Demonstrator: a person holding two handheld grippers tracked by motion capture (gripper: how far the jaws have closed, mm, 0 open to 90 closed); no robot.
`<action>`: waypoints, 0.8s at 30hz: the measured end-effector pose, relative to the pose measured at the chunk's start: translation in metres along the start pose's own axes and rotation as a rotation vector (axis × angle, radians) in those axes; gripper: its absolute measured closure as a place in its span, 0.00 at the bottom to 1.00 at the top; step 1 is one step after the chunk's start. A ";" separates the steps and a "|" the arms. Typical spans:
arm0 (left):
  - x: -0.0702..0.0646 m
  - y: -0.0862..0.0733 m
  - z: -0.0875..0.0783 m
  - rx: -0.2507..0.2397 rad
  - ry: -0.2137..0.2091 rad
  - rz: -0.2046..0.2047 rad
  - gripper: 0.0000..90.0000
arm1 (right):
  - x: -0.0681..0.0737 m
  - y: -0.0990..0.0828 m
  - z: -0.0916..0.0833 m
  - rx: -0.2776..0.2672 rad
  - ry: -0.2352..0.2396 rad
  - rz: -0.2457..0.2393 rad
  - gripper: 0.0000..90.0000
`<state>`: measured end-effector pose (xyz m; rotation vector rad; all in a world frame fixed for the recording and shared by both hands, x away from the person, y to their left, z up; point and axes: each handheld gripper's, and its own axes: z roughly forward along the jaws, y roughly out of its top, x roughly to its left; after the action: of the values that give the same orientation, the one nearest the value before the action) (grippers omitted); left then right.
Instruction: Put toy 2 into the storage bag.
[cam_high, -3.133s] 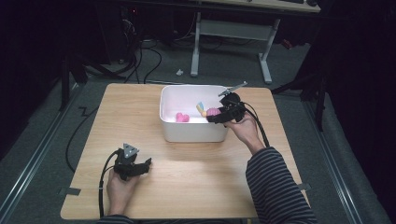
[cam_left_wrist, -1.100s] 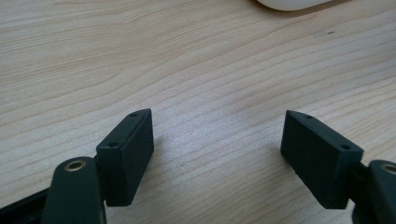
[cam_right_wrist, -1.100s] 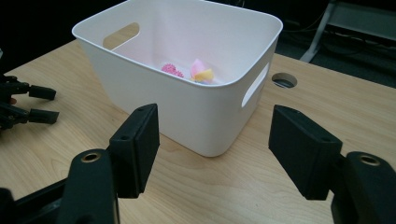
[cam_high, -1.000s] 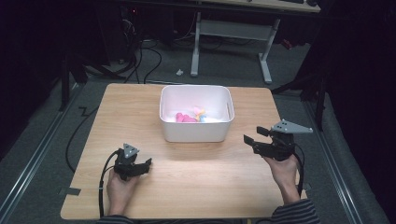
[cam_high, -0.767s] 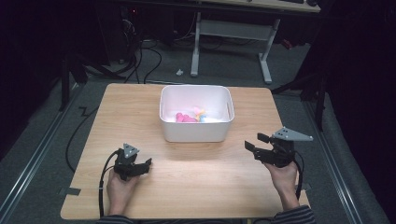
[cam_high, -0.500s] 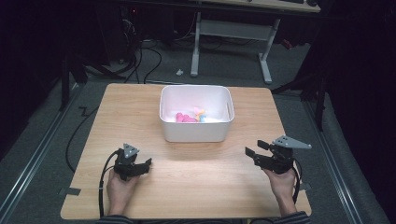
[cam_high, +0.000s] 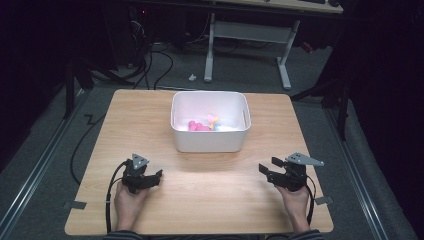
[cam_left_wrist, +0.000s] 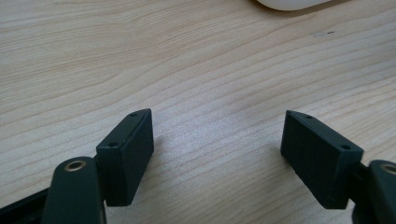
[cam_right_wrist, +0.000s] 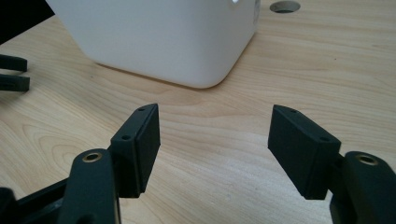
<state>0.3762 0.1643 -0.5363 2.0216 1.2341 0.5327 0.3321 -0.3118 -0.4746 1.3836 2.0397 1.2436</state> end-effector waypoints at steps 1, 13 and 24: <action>0.000 0.000 0.000 0.000 0.000 0.000 0.29 | 0.000 -0.002 0.002 0.001 -0.003 0.001 0.39; 0.000 0.000 0.000 0.000 0.000 0.000 0.29 | 0.003 -0.021 0.024 0.057 -0.023 -0.012 0.38; 0.000 0.000 0.000 0.000 0.000 0.000 0.29 | 0.003 -0.034 0.038 0.118 -0.058 -0.028 0.37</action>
<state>0.3762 0.1643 -0.5363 2.0219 1.2339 0.5328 0.3396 -0.2954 -0.5225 1.4206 2.1152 1.0744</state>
